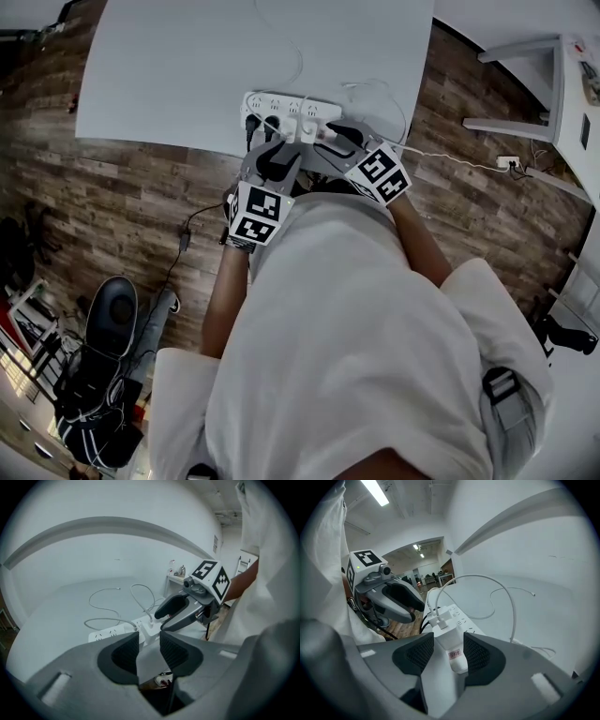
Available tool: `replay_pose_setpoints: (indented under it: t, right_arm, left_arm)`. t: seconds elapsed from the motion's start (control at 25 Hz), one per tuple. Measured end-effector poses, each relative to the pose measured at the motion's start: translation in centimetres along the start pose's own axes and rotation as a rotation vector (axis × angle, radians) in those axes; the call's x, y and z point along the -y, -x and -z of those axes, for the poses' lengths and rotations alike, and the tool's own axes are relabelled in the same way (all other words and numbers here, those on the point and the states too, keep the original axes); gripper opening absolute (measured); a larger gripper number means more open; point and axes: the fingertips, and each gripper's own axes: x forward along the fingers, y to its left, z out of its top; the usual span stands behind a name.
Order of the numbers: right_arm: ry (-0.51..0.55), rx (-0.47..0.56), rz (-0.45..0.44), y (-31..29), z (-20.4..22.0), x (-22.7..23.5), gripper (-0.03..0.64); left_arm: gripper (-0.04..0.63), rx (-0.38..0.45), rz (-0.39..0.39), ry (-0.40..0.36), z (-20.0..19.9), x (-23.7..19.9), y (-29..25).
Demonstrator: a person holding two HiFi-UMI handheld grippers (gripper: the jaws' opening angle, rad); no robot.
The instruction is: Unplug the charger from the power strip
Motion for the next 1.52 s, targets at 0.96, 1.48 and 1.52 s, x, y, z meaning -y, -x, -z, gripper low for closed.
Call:
replay_pose_setpoints:
  t: [0.96,1.48,1.52]
  right_arm:
    - [0.030,-0.027,0.033,-1.3,1.8,2.6,0.138]
    - [-0.097,-0.051,0.150,-0.7,2.7,3.2,0.023]
    - [-0.116,-0.057,0.160,-0.7,2.8,3.2,0.018]
  left_arm:
    - [0.170,-0.270,0.278,-0.769,-3.7,2.9,-2.5]
    - [0.198,-0.455,0.315,-0.875,-2.3,1.9,-4.7]
    - [0.210,-0.460,0.321,-0.882,-2.1,1.9,-4.7]
